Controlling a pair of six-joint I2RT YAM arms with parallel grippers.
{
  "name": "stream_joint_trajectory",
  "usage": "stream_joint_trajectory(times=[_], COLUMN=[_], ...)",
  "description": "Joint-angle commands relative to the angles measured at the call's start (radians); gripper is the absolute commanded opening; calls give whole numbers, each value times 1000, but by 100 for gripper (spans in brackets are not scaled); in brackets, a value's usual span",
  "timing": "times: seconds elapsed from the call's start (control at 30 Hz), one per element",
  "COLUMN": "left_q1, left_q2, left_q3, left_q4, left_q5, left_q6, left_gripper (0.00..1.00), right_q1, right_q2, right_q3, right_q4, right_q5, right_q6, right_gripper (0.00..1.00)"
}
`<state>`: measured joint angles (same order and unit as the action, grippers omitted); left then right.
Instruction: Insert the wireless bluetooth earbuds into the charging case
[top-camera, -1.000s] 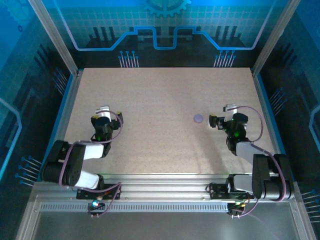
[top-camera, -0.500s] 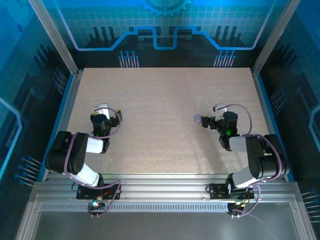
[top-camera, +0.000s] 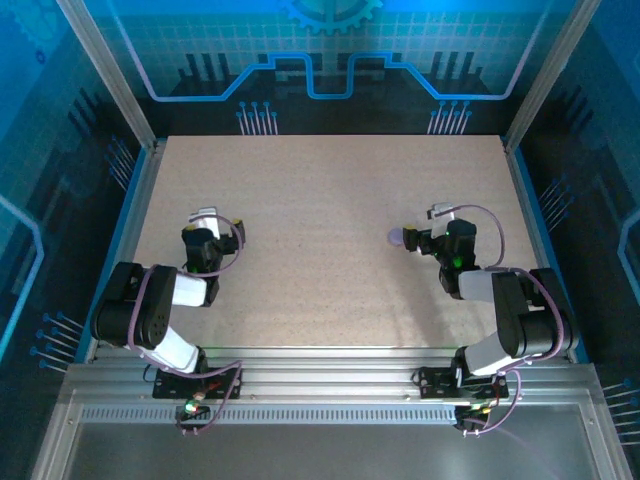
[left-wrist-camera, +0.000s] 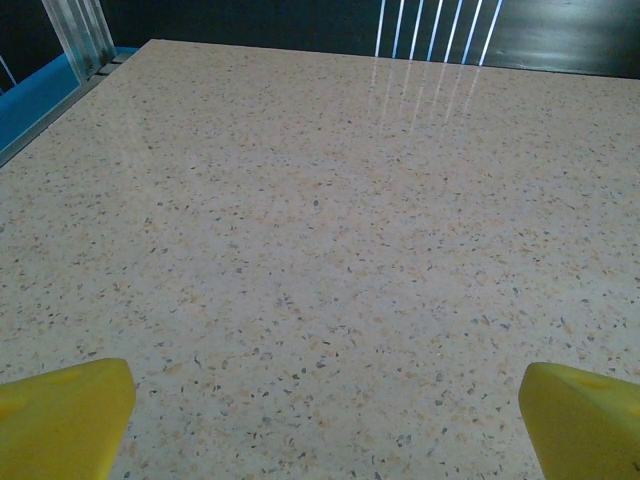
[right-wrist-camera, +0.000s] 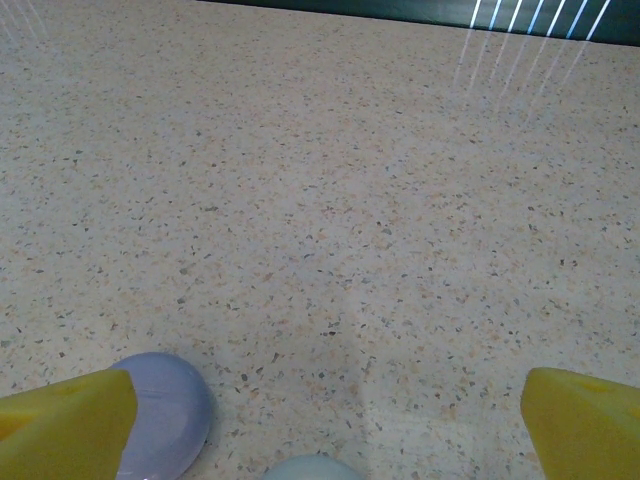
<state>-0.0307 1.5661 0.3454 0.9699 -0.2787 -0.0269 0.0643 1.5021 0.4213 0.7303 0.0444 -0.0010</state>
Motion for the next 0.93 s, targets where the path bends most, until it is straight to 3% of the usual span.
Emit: stream_joint_trajectory(times=[0.0,0.9], left_q1=[3,-1], left_q2=[-15,-13], left_q3=[14,18], left_q4=[-2,-7], left_q5=[19,56], left_q6=[-8,11], left_gripper=[99,99], right_q1=[-11,-15], right_q2=[4,5], right_q3=[17,19], right_q4=[13,14], right_q5=[-13,-19], right_q6=[-9,-8], right_gripper=[100,100])
